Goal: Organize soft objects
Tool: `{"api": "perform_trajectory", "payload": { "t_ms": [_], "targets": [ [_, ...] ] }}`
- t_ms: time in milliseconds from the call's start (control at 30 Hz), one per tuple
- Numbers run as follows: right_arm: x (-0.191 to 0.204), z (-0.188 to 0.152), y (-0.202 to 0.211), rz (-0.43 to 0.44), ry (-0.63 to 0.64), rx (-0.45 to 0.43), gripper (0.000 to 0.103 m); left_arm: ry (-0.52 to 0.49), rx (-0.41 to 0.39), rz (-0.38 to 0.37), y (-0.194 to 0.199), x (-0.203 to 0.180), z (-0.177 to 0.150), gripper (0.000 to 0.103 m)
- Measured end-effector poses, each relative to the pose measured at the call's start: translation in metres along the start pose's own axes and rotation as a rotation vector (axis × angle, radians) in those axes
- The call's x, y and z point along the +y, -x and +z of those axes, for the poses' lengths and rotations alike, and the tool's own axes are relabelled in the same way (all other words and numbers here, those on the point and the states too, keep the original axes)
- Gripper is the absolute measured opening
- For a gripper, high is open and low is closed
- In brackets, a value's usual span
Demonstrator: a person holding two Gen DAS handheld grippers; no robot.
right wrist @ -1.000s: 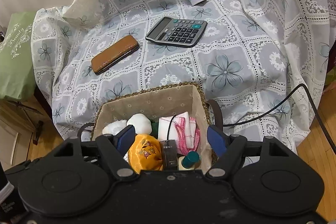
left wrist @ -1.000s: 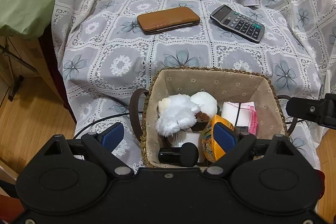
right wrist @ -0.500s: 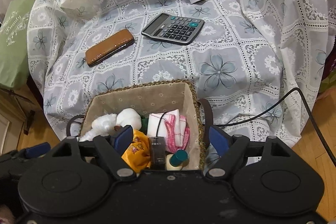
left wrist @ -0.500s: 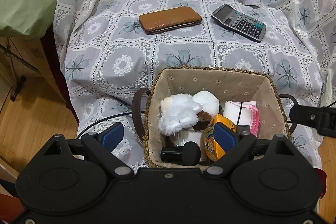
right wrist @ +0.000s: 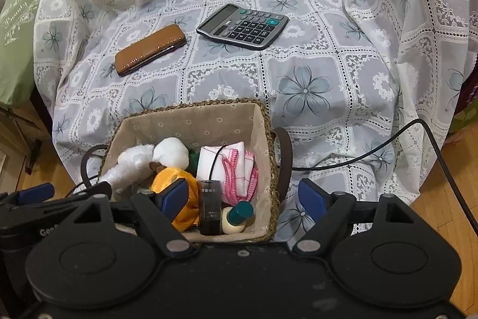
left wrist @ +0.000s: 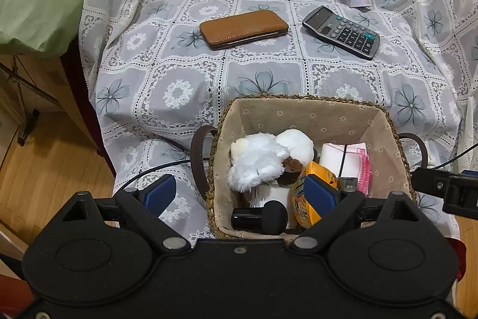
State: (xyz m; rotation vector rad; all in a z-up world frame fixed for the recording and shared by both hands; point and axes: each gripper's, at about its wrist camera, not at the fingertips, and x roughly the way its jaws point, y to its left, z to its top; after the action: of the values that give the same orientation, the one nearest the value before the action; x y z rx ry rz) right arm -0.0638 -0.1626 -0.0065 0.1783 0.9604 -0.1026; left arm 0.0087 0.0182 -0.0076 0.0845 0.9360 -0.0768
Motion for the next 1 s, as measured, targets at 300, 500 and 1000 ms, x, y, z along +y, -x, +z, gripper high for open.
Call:
{"api": "perform_trajectory", "payload": {
  "t_ms": [300, 500, 1000],
  "targets": [
    [-0.002, -0.002, -0.006, -0.010, 0.031, 0.027, 0.081, 0.000, 0.007, -0.004, 0.000, -0.001, -0.001, 0.089],
    [-0.004, -0.002, -0.009, -0.013, 0.022, 0.044, 0.081, 0.003, 0.013, -0.005, -0.001, -0.001, -0.001, 0.089],
    [-0.004, -0.002, -0.014, -0.054, 0.067, 0.047, 0.081, -0.010, 0.036, -0.010, -0.003, -0.003, 0.000, 0.089]
  ]
}}
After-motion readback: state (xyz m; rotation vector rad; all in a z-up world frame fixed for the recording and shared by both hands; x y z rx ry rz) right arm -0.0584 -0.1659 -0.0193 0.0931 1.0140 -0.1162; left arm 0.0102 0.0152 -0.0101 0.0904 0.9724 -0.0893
